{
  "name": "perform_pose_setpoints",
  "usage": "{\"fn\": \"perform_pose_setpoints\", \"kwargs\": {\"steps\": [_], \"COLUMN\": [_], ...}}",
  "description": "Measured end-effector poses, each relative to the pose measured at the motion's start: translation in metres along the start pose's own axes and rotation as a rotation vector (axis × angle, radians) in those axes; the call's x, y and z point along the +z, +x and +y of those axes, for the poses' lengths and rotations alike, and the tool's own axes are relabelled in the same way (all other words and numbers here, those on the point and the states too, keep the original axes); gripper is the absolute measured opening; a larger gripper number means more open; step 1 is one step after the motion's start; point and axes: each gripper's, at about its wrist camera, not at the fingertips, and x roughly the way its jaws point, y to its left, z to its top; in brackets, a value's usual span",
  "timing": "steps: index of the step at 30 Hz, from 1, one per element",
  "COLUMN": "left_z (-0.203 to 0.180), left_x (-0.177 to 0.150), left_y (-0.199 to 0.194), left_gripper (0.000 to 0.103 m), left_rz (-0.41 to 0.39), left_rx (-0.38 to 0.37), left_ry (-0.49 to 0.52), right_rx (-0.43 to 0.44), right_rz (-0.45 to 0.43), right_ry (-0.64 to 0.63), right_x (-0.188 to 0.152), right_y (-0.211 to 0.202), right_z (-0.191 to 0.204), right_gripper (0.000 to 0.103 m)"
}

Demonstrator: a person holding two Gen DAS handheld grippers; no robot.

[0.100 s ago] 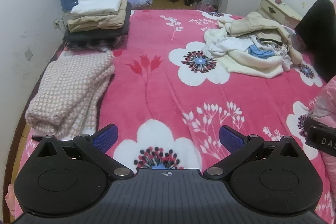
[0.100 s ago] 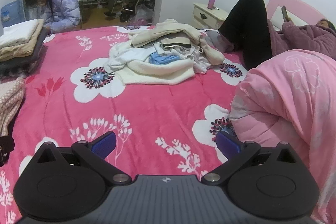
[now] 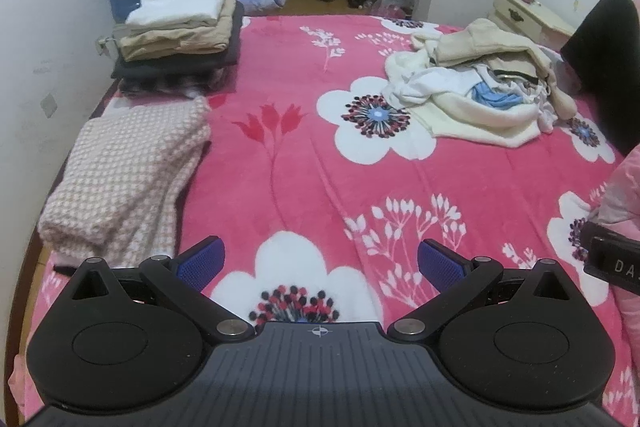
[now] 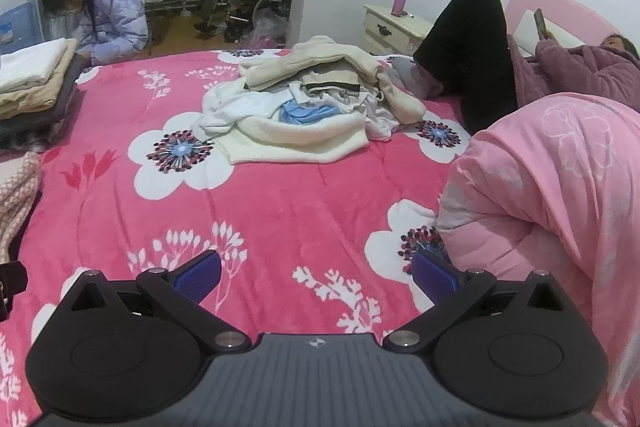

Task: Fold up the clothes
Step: 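Move both grippers toward the clothes heap on the bed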

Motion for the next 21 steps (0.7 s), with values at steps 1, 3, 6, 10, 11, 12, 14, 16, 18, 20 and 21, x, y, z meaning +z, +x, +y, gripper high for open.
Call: {"fn": "perform_pose_setpoints", "kwargs": {"steps": [1,3,6,10,11,12,14,16,18,20,21], "left_z": [-0.001,-0.003,-0.005,0.001,0.001,0.002,0.002,0.005,0.006,0.006,0.005], "left_x": [0.002,0.006,0.013,0.04,0.049,0.059,0.08,0.104,0.13,0.158,0.17], "left_y": [0.006,0.017,0.033,0.047,0.046,0.043,0.032,0.02,0.008,-0.001,-0.007], "left_gripper": [0.103,0.103,0.103,0.103,0.103,0.103,0.103,0.103,0.103,0.103,0.103], "left_rz": [0.01,0.029,0.057,0.125,0.138,0.148,0.161,0.155,0.16,0.181,0.171], "left_rx": [-0.002,-0.007,-0.022,-0.098,-0.11,-0.128,-0.184,-0.245,-0.296,-0.338,-0.341], "left_ry": [0.004,0.011,0.021,0.042,0.048,0.056,0.066,0.07,0.065,0.067,0.079], "right_rx": [0.002,0.005,-0.012,-0.023,-0.027,-0.028,-0.025,-0.018,-0.011,-0.019,-0.024], "right_rz": [0.016,0.053,0.063,0.07,0.082,0.097,0.12,0.124,0.113,0.07,0.037], "right_ry": [0.002,0.007,0.013,0.045,0.044,0.042,0.037,0.029,0.022,0.033,0.045], "right_x": [0.002,0.007,0.014,0.035,0.041,0.05,0.068,0.091,0.116,0.139,0.151], "right_y": [0.005,0.016,0.045,0.064,0.069,0.07,0.069,0.061,0.047,0.028,0.017], "right_z": [0.0,-0.001,0.002,0.005,0.007,0.008,0.01,0.011,0.012,0.005,0.001], "right_gripper": [0.103,0.103,0.103,0.103,0.103,0.103,0.103,0.103,0.103,0.103,0.103]}}
